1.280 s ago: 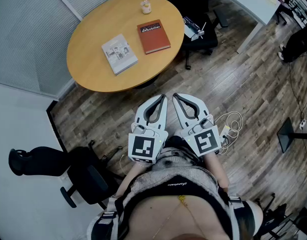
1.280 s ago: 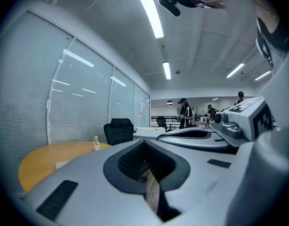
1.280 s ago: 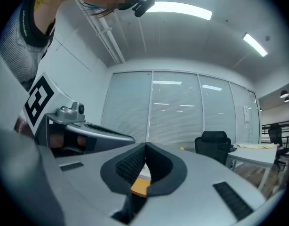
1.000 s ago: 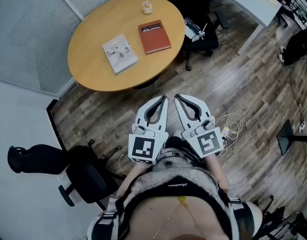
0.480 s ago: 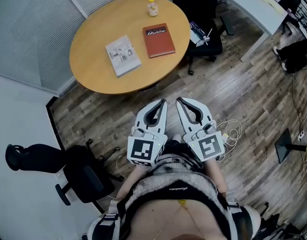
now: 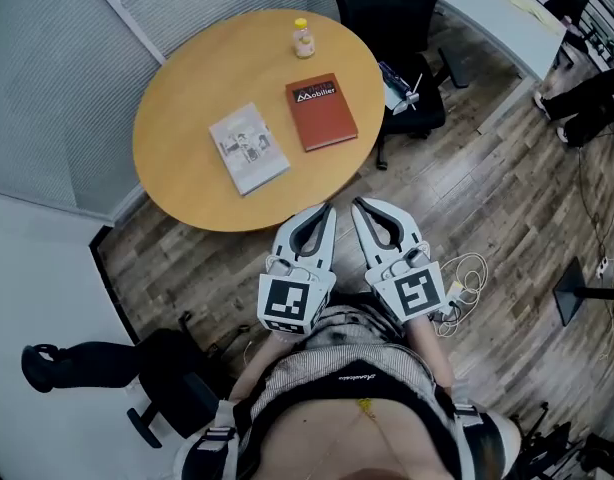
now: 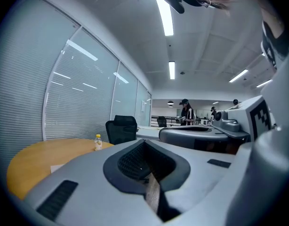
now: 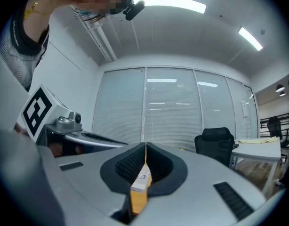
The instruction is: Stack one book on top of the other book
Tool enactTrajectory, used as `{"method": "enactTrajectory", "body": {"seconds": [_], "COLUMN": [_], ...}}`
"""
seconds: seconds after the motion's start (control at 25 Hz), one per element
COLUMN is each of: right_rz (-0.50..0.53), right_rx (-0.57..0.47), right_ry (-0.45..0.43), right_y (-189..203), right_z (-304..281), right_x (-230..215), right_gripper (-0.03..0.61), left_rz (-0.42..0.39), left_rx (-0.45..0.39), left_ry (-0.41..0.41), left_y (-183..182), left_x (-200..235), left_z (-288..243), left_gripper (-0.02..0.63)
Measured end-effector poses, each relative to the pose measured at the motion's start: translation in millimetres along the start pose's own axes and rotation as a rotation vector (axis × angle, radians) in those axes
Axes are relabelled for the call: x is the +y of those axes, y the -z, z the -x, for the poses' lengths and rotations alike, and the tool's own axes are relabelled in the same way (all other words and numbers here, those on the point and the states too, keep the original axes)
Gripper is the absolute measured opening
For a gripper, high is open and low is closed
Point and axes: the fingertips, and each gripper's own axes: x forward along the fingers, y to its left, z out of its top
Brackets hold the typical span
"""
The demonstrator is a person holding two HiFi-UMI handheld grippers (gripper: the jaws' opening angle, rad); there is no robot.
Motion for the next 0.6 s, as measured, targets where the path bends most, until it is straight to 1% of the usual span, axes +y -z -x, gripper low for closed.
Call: {"method": "enactTrajectory", "body": {"seconds": [0.16,0.32,0.48,0.6], "right_rz": [0.011,-0.006,-0.014,-0.013], "right_rx": [0.000,0.005,0.019,0.041], "right_ry": [0.017,0.041,0.065,0.077], "right_y": [3,8,13,18], "right_z": [-42,-76,-97,-108], "right_x": [-5,-8,-11,-12], "right_gripper": [0.023,0.023,0.023,0.023], "left_rz": [0.005,0.010,-0.014,-0.015], "left_rx": [0.006,0.018,0.032,0.035], "left_ry": [0.046,0.062,0.075,0.082], "left_y": [-2,-2,-1,1], "left_x": [34,68,89,100], "left_z": [-23,-36,-44,-46], "left_gripper": [0.021,0.021,0.021,0.021]}}
